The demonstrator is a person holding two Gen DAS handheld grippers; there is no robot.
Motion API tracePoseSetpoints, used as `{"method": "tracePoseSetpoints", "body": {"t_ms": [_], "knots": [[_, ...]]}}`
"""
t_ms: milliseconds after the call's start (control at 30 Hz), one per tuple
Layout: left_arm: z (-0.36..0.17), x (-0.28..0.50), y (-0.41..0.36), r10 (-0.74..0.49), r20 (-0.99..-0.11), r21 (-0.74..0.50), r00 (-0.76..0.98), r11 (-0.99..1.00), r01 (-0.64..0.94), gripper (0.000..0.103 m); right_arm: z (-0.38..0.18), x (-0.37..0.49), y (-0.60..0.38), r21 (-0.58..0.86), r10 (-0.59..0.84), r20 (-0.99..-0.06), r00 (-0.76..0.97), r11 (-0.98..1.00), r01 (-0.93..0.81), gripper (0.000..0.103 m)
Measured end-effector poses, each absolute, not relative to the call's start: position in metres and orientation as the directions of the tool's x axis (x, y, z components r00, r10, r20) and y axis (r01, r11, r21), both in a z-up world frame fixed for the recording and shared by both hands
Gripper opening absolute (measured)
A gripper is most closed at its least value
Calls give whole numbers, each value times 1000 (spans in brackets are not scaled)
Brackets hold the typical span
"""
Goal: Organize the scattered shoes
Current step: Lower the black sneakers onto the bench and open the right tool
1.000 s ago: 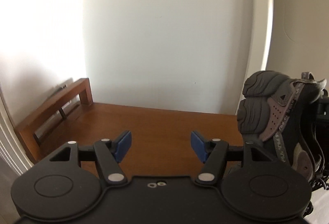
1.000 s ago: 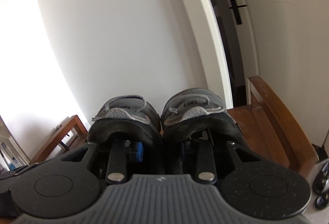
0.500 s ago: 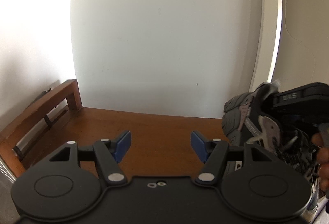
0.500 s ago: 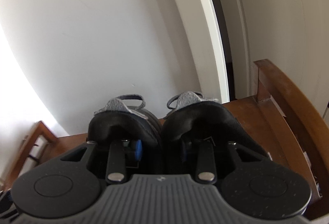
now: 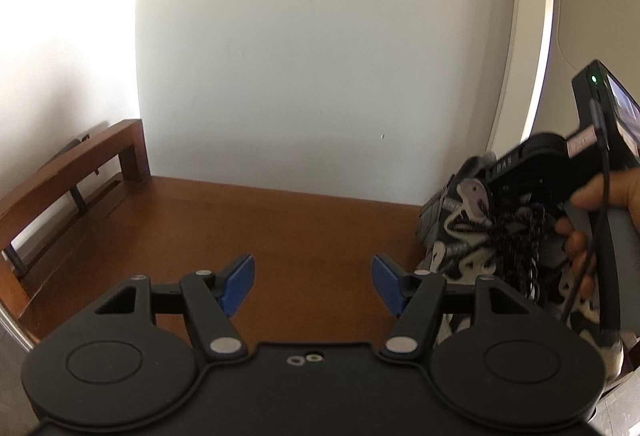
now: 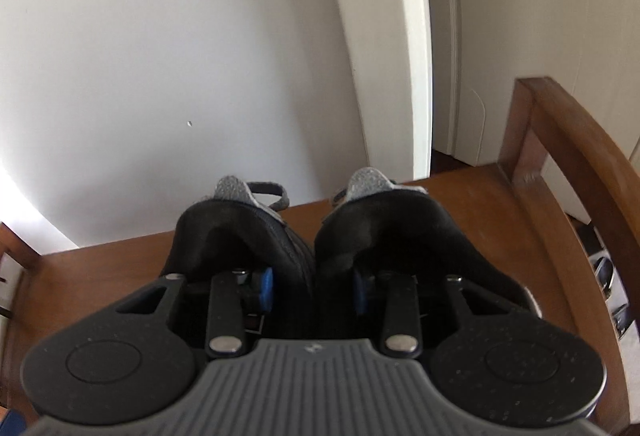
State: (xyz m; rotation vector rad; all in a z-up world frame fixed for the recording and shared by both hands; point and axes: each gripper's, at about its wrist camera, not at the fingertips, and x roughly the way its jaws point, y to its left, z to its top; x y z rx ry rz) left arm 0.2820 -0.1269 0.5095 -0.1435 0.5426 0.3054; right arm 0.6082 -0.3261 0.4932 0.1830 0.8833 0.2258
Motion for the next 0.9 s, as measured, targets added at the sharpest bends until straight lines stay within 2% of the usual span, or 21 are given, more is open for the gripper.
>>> {"method": "tracePoseSetpoints", "body": {"t_ms": [100, 200, 367, 467, 533, 667, 767, 900], "knots": [[506, 272, -125, 249, -535, -58, 808, 943, -329, 65, 492, 605, -327, 233, 267, -730, 629, 963, -138, 47], [501, 258, -124, 257, -543, -45, 800, 942, -333, 65, 496, 587, -338, 269, 302, -676, 672, 950, -157, 54], [486, 242, -115, 259, -577, -55, 775, 934, -354, 65, 508, 542, -369, 293, 335, -553, 763, 935, -198, 54], [478, 238, -114, 247, -598, -57, 762, 936, -348, 65, 519, 500, -394, 268, 336, -411, 848, 933, -240, 53], [477, 238, -117, 240, -605, -50, 759, 940, -337, 65, 529, 484, -397, 163, 312, -345, 886, 949, -270, 53], [481, 236, -121, 226, -593, -66, 773, 943, -326, 66, 538, 482, -405, 180, 344, -359, 868, 938, -297, 52], [481, 240, -126, 207, -588, -67, 782, 951, -303, 66, 535, 466, -415, 148, 303, -385, 872, 953, -265, 52], [484, 248, -132, 188, -569, -62, 801, 961, -269, 66, 502, 440, -431, 55, 234, -474, 849, 970, -237, 52]]}}
